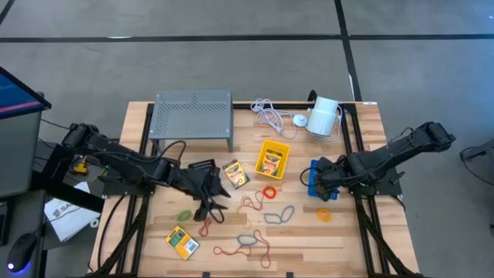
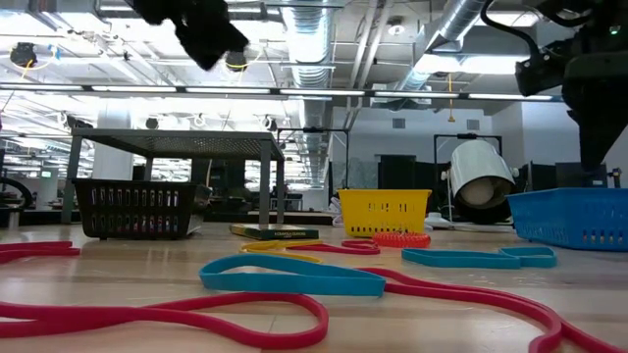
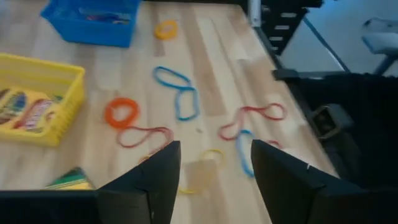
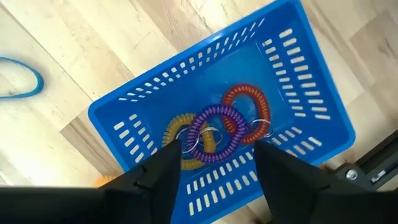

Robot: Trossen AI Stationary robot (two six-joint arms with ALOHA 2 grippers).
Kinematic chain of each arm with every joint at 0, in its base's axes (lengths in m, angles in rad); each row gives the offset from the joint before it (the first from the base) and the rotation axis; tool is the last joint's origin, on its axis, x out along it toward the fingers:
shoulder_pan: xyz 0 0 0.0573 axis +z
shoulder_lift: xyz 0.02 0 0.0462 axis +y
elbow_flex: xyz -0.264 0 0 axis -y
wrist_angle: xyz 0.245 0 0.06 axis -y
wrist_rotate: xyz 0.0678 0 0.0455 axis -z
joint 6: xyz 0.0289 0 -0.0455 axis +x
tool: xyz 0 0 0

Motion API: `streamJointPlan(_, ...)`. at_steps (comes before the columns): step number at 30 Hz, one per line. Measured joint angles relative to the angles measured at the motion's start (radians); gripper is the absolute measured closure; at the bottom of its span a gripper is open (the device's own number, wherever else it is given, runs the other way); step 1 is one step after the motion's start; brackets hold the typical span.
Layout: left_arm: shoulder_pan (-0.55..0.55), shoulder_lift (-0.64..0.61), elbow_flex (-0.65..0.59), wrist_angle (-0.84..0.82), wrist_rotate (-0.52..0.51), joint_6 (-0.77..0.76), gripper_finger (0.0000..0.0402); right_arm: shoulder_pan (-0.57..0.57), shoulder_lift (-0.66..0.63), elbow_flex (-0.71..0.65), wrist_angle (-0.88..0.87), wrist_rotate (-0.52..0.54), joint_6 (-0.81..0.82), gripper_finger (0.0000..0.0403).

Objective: Pick & Place Office Desk Supplies
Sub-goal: Put the red rubber band into the black bin

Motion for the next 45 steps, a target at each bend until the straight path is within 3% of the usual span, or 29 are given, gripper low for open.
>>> streamJointPlan(9, -0.153, 0.021, 0.146, -0.227, -0.05, -0.179, 0.0234, 0.001, 0.0, 0.0, 0.025, 0.041, -0.021, 0.023)
streamJointPlan(15, -0.21, 0.144, 0.188, -0.391, -0.02, -0.376, 0.0257, 0.002, 0.0, 0.0, 0.074, 0.042, -0.054, 0.0238)
streamJointPlan(25, -0.213, 0.356, 0.207, -0.451, 0.087, -0.671, 0.0262, 0.002, 0.0, 0.0, 0.142, 0.068, -0.128, 0.0248)
streamJointPlan(37, -0.175, 0.373, 0.207, -0.476, 0.116, -1.074, 0.0261, 0.002, 0.0, 0.0, 0.14, 0.11, -0.284, 0.0265)
streamJointPlan(45, -0.174, 0.397, 0.206, -0.548, 0.145, -1.195, 0.0261, 0.002, 0.0, 0.0, 0.117, 0.135, -0.345, 0.0274)
